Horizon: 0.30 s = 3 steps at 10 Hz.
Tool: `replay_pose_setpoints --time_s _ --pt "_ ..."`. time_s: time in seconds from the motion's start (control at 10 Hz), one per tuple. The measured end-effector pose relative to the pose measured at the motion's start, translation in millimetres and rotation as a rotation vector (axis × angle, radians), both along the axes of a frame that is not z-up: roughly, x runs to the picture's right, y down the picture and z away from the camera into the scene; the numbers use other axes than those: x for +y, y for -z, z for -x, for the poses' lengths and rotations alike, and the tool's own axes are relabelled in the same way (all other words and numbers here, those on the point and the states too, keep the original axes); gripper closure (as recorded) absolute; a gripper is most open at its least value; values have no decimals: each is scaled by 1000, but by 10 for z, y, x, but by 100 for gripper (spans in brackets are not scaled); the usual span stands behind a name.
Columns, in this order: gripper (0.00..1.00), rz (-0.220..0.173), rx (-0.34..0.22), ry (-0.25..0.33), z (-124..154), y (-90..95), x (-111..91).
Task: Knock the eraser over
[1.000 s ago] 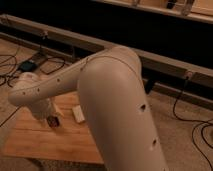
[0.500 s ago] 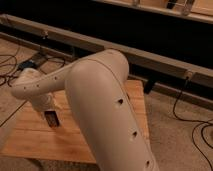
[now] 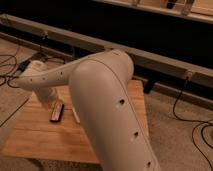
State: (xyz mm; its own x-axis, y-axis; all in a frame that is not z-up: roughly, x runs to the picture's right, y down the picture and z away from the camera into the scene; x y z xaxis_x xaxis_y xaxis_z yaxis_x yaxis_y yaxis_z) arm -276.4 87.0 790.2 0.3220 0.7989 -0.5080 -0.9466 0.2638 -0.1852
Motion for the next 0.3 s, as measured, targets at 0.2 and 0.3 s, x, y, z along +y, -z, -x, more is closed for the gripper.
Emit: replay_pose_setpoints --time_s 0.2,0.3 --pt "35 26 -17 -33 -42 43 -32" --pt "35 28 -20 -34 -46 46 -34"
